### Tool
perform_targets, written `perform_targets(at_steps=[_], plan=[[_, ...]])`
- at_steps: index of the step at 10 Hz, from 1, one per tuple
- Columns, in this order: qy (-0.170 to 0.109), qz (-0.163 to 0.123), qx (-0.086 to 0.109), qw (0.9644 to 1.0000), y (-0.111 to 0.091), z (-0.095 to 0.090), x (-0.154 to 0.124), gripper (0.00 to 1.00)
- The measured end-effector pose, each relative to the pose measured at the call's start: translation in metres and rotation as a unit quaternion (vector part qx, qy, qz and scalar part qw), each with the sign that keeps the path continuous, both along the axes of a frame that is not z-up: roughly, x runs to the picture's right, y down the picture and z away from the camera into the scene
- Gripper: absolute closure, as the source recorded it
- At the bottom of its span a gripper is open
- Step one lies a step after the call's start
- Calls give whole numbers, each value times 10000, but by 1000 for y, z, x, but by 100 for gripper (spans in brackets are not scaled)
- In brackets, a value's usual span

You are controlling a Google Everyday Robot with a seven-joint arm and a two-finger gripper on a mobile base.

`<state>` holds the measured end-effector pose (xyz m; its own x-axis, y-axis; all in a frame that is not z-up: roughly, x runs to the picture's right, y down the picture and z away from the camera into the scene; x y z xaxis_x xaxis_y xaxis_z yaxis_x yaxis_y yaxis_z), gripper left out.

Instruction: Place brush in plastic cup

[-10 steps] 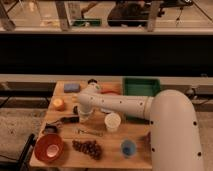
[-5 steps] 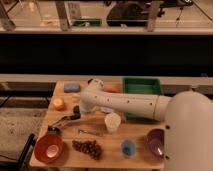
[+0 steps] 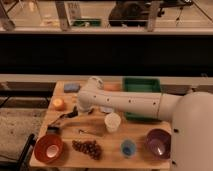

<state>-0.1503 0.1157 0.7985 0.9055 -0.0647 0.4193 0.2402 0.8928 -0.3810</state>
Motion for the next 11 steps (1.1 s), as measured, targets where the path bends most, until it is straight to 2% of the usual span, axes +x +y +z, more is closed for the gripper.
perform_targets(at_steps=[3, 6, 8, 11], plan=[[-113, -106, 285, 9995, -17, -30, -21, 100], [-165, -89, 649, 9977, -37, -60, -24, 100], [-185, -61, 935, 9954, -48, -86, -21, 100], [-221, -85, 1324, 9909, -52, -120, -17, 100]])
